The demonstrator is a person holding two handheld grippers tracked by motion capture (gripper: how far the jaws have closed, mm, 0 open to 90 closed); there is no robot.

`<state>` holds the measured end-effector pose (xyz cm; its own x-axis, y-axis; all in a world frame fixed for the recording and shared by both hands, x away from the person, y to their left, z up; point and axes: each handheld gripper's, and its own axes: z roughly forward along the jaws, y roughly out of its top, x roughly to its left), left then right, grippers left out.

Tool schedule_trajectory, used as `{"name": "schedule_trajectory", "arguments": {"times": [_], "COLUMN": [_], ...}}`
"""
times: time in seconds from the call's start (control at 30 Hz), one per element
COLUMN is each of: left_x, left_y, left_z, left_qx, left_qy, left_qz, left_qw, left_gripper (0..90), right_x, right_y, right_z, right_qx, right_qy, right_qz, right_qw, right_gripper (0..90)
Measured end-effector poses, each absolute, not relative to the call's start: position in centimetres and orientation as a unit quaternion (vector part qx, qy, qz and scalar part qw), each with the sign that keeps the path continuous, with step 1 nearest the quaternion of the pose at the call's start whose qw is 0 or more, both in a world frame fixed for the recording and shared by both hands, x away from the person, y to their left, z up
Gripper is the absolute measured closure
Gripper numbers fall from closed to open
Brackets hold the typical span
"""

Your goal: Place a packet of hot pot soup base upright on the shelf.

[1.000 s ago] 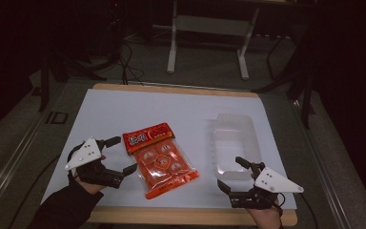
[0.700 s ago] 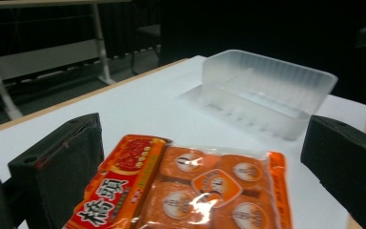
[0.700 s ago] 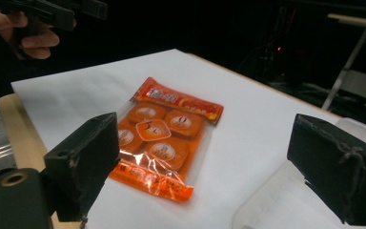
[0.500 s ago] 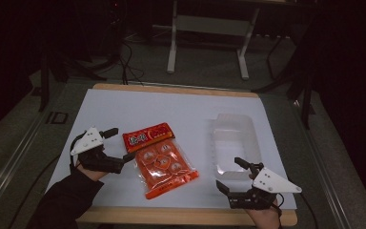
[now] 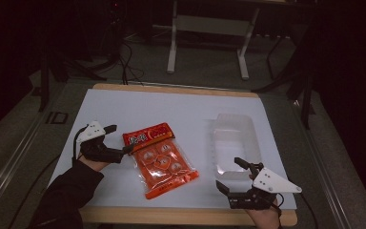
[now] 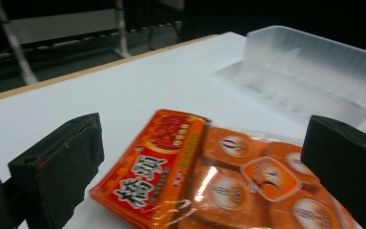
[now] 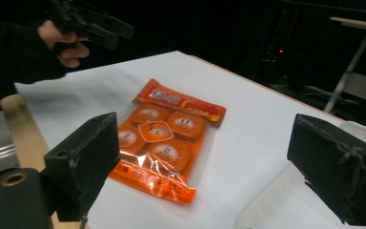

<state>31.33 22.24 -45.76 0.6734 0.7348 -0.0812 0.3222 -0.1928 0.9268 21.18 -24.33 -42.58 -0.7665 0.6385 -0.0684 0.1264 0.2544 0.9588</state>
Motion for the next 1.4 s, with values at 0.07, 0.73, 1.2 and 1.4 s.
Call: {"name": "schedule_trajectory", "arguments": {"times": [0.07,0.73,1.2,1.4], "left_x": [31.3,36.6,38.4,38.5], "left_y": [22.2,23.3,22.3,21.9], "left_z": [-45.8,-51.3,-53.8,-53.8], "left_qx": [0.747,0.749,0.757,0.765], "left_qy": [0.354,0.461,0.494,0.485], "left_qz": [0.195,0.165,0.114,0.105], "left_qw": [0.528,0.447,0.412,0.411], "left_gripper": [1.4,15.2,35.3,51.3], "right_x": [21.1,21.6,21.6,21.6], "right_y": [-24.3,-24.1,-24.0,-24.1], "right_z": [-42.6,-43.2,-43.2,-43.2], "right_qx": [0.254,0.256,0.252,0.252], "right_qy": [0.757,0.769,0.772,0.773], "right_qz": [0.555,0.545,0.545,0.544], "right_qw": [0.233,0.214,0.209,0.208], "right_gripper": [10.3,10.4,10.4,10.4]}}
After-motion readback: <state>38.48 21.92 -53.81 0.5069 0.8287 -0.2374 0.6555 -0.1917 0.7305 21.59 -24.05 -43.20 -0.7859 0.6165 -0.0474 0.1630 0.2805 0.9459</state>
